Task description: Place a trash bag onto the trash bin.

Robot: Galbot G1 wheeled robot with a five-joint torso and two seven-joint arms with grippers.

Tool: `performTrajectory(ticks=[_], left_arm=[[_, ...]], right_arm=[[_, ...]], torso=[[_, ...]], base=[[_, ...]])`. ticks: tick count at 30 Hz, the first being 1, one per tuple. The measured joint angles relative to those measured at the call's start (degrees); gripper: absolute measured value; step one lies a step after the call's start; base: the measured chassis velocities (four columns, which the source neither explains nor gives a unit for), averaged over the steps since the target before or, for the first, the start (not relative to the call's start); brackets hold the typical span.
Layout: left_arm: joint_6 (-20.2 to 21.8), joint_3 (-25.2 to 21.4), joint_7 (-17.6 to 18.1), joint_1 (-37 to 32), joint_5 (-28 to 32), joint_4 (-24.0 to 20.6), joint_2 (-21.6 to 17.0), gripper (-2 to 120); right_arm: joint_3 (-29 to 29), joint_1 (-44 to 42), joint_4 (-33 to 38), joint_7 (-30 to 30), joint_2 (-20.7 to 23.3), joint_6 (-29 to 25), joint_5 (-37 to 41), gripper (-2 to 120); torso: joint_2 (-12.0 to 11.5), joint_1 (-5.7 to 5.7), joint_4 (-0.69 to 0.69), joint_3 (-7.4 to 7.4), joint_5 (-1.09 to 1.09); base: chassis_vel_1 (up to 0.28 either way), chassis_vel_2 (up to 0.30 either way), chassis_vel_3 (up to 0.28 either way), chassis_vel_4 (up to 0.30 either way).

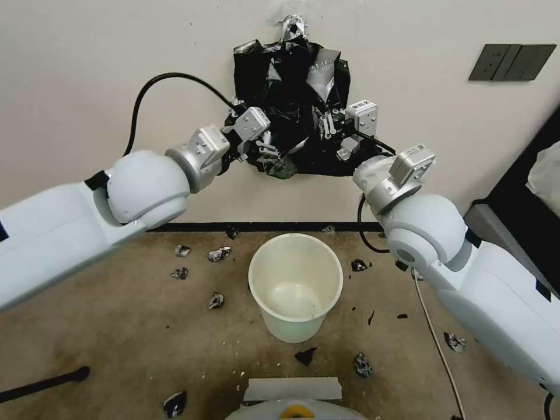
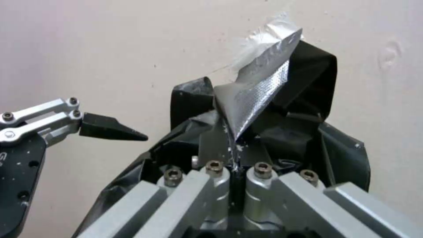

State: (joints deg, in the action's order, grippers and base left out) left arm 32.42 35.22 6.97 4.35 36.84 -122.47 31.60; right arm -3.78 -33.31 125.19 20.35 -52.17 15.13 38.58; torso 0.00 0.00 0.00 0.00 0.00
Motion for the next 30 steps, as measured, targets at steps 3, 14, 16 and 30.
performTrajectory(ticks=[3,14,16,30], left_arm=[[1.72,0.22,-0.23,0.50,-0.39,-0.23,-0.12,100],[4.74,0.86,-1.33,1.20,-4.12,-0.09,-0.64,85],[5.44,0.59,-1.33,1.01,-5.23,-0.37,-1.60,70],[6.88,-3.35,-1.84,-2.30,-5.34,-0.45,-4.63,22]], right_arm=[[-0.02,0.16,0.00,0.13,-0.02,0.07,0.25,0],[0.02,0.46,0.27,0.59,-0.19,0.18,0.89,0],[0.25,0.41,0.51,0.82,0.14,0.19,1.26,0],[0.39,1.72,1.46,1.60,0.83,0.23,2.91,0]], torso=[[0.00,0.00,0.00,0.00,0.00],[0.00,0.00,0.00,0.00,0.00],[0.00,0.00,0.00,0.00,0.00],[0.00,0.00,0.00,0.00,0.01]], base=[[0.000,0.000,0.000,0.000],[0.000,0.000,0.000,0.000],[0.000,0.000,0.000,0.000],[0.000,0.000,0.000,0.000]])
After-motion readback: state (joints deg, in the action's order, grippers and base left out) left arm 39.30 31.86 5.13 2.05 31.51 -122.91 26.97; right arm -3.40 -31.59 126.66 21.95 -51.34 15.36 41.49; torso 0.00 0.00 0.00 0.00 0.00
